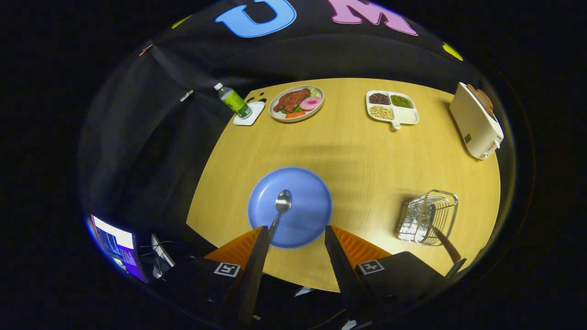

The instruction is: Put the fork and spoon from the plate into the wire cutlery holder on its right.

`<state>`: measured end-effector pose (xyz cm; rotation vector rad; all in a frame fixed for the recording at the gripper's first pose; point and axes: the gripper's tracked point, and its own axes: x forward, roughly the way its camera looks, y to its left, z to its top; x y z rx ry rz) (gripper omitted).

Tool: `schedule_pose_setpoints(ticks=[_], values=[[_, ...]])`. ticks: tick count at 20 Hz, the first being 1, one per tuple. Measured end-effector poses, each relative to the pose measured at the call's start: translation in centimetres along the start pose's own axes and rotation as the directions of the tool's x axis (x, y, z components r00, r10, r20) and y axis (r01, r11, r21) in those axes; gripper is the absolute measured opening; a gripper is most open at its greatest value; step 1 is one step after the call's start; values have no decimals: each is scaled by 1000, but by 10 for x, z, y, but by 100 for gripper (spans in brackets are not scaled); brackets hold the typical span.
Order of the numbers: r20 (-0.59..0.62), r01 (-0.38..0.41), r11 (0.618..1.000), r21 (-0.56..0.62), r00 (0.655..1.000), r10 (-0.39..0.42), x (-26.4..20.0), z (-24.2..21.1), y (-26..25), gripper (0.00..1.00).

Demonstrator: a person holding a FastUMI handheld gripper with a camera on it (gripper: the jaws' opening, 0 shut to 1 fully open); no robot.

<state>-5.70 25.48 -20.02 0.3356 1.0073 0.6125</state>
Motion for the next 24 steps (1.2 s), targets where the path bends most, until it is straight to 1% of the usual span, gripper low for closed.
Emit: schedule_pose_setpoints(ticks=[4,7,12,17,18,19,20,21,22,24], values=[[-54,-14,1000,-1,998,14,43,-23,33,77],[-89,12,1000,12,996,-11,73,-35,37,77],[-136,71,996,54,989,-63,116,-53,37,77],[-181,153,987,55,973,-141,149,-69,25,77],[-193,165,985,56,969,-151,152,-73,25,71],[-183,185,982,41,967,-175,151,-67,21,64],[-180,183,982,34,968,-174,156,-69,21,59],[-185,208,978,32,962,-199,146,-66,18,36],[-184,193,981,34,966,-183,155,-67,16,14],[-161,164,986,32,974,-157,150,-63,19,9]])
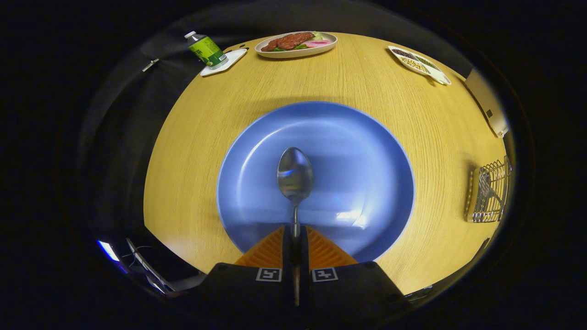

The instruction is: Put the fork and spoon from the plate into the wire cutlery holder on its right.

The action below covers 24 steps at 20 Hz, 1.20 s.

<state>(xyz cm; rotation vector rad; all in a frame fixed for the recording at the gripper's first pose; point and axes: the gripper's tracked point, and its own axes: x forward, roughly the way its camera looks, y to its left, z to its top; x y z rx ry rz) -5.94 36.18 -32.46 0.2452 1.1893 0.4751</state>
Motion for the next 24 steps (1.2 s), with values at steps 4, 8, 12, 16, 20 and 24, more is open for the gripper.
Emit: schedule_pose_setpoints(ticks=[4,8,12,16,20,24], values=[[52,-42,999,26,998,40,-20,11,-6,6],[97,-80,996,41,992,76,-51,26,-17,6],[150,-139,989,49,980,131,-95,41,-32,6],[173,-187,981,55,969,175,-139,47,-64,6],[166,-180,980,79,972,165,-172,45,-109,6],[140,-118,991,70,984,107,-202,38,-168,6]])
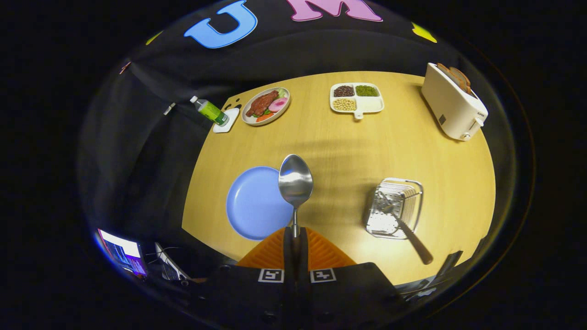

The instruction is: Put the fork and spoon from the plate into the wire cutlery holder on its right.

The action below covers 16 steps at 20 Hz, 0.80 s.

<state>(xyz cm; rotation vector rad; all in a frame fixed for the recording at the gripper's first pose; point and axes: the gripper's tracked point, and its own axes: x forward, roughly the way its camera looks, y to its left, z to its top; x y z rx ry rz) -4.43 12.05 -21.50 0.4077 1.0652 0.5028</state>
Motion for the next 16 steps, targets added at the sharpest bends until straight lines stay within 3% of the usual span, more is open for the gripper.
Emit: schedule_pose_setpoints(ticks=[7,16], values=[[-178,70,997,-28,981,-74,-35,-14,-83,6],[-390,93,984,-154,909,-147,-26,-17,-133,6]])
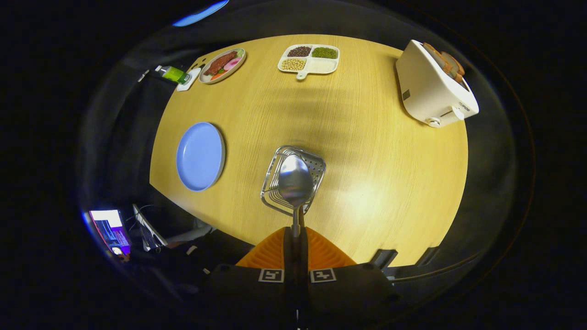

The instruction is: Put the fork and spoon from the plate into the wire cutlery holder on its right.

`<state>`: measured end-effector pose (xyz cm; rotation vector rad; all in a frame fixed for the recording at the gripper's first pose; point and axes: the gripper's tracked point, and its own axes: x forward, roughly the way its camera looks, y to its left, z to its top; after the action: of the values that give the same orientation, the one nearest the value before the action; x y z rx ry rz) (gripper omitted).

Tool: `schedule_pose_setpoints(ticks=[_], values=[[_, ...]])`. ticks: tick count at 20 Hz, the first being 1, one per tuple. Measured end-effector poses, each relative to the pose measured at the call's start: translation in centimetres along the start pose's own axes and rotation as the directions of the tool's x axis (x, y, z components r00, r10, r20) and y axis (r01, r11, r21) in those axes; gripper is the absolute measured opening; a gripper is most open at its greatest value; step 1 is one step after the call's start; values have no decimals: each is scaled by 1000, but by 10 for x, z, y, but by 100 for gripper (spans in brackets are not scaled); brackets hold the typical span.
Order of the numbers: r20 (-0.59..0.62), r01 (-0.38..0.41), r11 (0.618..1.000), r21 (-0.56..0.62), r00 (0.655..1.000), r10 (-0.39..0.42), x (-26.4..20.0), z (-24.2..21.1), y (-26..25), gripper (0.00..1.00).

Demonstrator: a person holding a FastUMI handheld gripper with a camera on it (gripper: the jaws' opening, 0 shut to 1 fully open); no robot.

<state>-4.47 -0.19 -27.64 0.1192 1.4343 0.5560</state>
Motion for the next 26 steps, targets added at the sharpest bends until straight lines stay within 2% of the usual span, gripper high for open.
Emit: schedule_pose_setpoints(ticks=[4,8,15,24,26], values=[[-87,7,998,-62,996,-12,20,4,-1,7],[-138,5,997,-75,990,-15,37,13,2,7],[-169,15,997,-70,985,-27,50,20,3,9],[-59,12,1000,-7,998,-12,48,36,6,14],[-4,1,1000,11,1000,-1,44,42,9,22]])
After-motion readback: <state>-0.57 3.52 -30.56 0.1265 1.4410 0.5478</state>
